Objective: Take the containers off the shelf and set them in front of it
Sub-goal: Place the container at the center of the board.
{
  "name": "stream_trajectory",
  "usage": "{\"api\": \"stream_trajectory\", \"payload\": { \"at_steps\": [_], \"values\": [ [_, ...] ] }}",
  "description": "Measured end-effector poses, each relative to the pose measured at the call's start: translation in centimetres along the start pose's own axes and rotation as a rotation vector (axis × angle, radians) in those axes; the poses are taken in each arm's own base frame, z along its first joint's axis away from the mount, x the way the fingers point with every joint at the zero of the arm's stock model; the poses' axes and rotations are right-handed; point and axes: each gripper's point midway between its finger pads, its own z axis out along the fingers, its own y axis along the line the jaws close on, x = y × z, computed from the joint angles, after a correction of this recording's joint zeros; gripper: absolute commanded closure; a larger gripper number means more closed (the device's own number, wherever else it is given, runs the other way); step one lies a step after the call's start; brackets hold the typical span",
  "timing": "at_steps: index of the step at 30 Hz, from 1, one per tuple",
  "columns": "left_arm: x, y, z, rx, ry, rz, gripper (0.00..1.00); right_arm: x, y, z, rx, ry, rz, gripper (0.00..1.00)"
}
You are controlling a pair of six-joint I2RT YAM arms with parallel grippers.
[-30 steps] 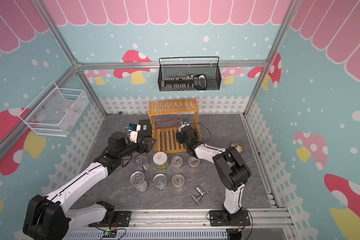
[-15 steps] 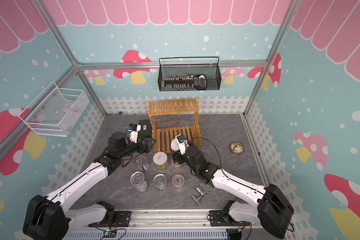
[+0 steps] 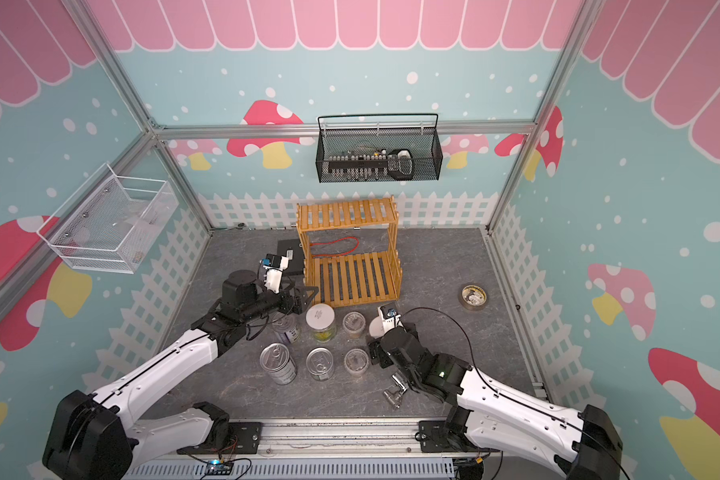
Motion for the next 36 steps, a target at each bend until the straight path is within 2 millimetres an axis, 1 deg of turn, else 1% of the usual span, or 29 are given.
{"api": "stream_trajectory", "payload": {
  "at_steps": [7,9,11,13,19,23,28,33,36],
  "values": [
    [1.4,-1.6,-0.2,0.033,0.018,0.005,0.01,4.5,-1.1,0.8,0.042,0.072,0.016,0.32],
    [1.4,-1.9,-0.4,0.037,0.016,0.002,0.01,5.4,-1.4,1.1,0.050,0.078,0.014,0.32],
    [1.4,-2.1,-0.5,0.039,0.012,0.001,0.01,5.9,-1.6,1.4,0.057,0.074,0.016,0.32],
    [1.3,-2.2,-0.6,0.040,0.008,0.000,0.01,5.9,-1.6,1.5,0.056,0.061,0.021,0.32],
    [1.3,-2.2,-0.6,0.036,0.007,-0.001,0.01,4.6,-0.9,1.8,0.033,0.005,0.028,0.32],
    [1.4,-2.3,-0.6,0.037,0.008,0.000,0.01,4.4,-0.7,2.0,0.030,-0.002,0.021,0.32],
    [1.6,-2.2,-0.4,0.035,0.016,-0.002,0.01,3.7,-0.3,2.3,0.012,-0.040,0.022,0.33],
    [1.8,-2.0,-0.2,0.032,0.023,-0.004,0.01,3.4,0.0,2.5,0.008,-0.056,0.019,0.33],
    [1.8,-2.0,-0.2,0.032,0.025,-0.005,0.01,3.7,-0.1,2.7,0.012,-0.055,0.018,0.33]
  ]
}}
